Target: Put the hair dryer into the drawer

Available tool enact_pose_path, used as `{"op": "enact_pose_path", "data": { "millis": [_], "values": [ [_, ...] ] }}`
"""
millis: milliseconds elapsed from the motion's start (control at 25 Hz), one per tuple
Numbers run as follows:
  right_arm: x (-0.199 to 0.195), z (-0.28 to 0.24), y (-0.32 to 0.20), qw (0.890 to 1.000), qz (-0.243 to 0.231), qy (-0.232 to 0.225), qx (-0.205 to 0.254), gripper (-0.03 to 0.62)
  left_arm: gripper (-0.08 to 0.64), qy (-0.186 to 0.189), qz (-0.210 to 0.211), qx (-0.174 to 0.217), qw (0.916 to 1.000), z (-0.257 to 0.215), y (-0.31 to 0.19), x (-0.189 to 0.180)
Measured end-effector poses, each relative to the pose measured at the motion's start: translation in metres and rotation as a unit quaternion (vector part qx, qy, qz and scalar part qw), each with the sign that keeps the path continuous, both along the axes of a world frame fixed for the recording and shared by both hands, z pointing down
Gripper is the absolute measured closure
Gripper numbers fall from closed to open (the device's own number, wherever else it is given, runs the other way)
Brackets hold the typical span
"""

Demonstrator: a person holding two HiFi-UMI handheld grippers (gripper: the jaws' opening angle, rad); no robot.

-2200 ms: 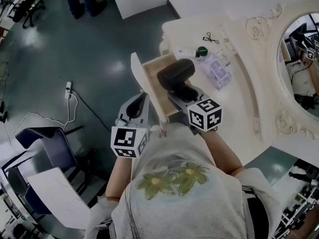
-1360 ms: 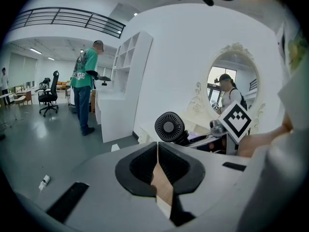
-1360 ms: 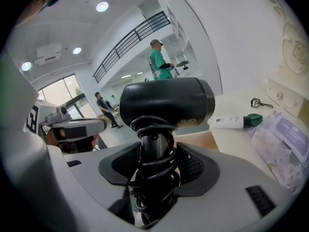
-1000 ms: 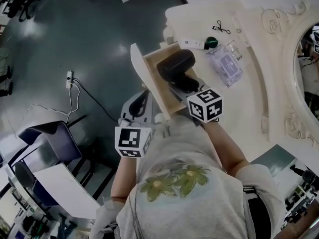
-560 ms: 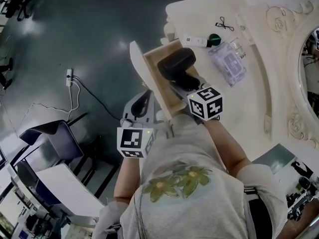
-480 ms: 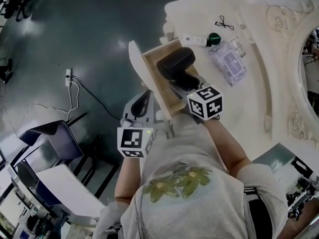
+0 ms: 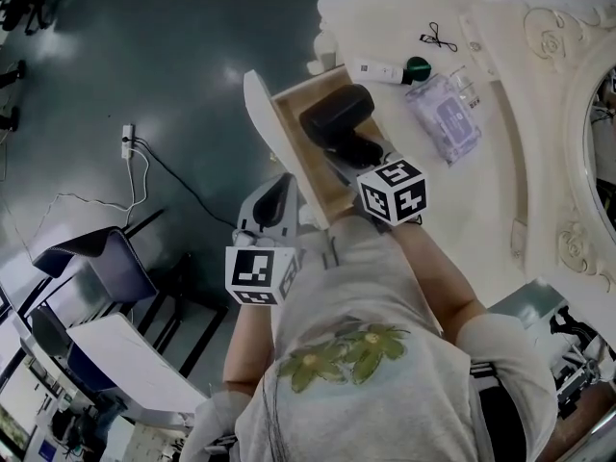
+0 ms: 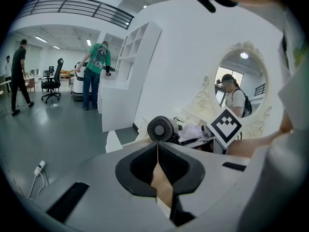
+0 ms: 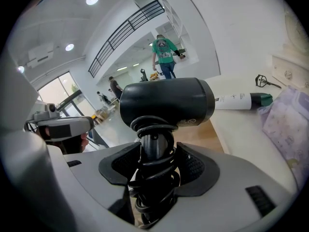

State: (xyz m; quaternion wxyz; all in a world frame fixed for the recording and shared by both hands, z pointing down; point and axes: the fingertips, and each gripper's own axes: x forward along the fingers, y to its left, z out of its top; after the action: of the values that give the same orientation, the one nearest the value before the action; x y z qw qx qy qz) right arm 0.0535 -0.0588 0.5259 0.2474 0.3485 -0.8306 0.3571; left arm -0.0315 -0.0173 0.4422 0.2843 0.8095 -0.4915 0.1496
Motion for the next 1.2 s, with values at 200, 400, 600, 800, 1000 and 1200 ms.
{"op": "enact_pose_path", "data": {
  "millis": [200, 400, 600, 800, 1000, 1200],
  "values": [
    [0.0, 0.012, -0.001, 1.0, -0.006, 0.002, -0.009, 0.364, 0.546, -0.002, -0.004, -0.002, 1.0, 0.004, 0.002, 0.004],
    [-0.005, 0.021, -0.002, 1.0, -0.012, 0.006, -0.018, 0.364, 0.546, -0.004, -0.009, -0.013, 0.9999, 0.01, 0.003, 0.003],
    [-0.009, 0.029, -0.002, 0.999, -0.017, 0.011, -0.025, 0.364, 0.546, -0.006, -0.004, -0.024, 0.9997, 0.017, 0.007, 0.002],
    [-0.01, 0.039, -0.004, 0.999, -0.017, 0.018, -0.034, 0.363, 0.546, -0.003, 0.0, -0.031, 0.9995, 0.021, 0.006, 0.003],
    [-0.012, 0.05, -0.006, 0.998, -0.021, 0.026, -0.044, 0.364, 0.546, 0.0, -0.002, -0.035, 0.9994, 0.024, 0.004, 0.0],
    [-0.013, 0.059, -0.009, 0.998, -0.027, 0.036, -0.054, 0.364, 0.546, 0.005, -0.006, -0.043, 0.999, 0.027, 0.001, -0.004]
  ]
}}
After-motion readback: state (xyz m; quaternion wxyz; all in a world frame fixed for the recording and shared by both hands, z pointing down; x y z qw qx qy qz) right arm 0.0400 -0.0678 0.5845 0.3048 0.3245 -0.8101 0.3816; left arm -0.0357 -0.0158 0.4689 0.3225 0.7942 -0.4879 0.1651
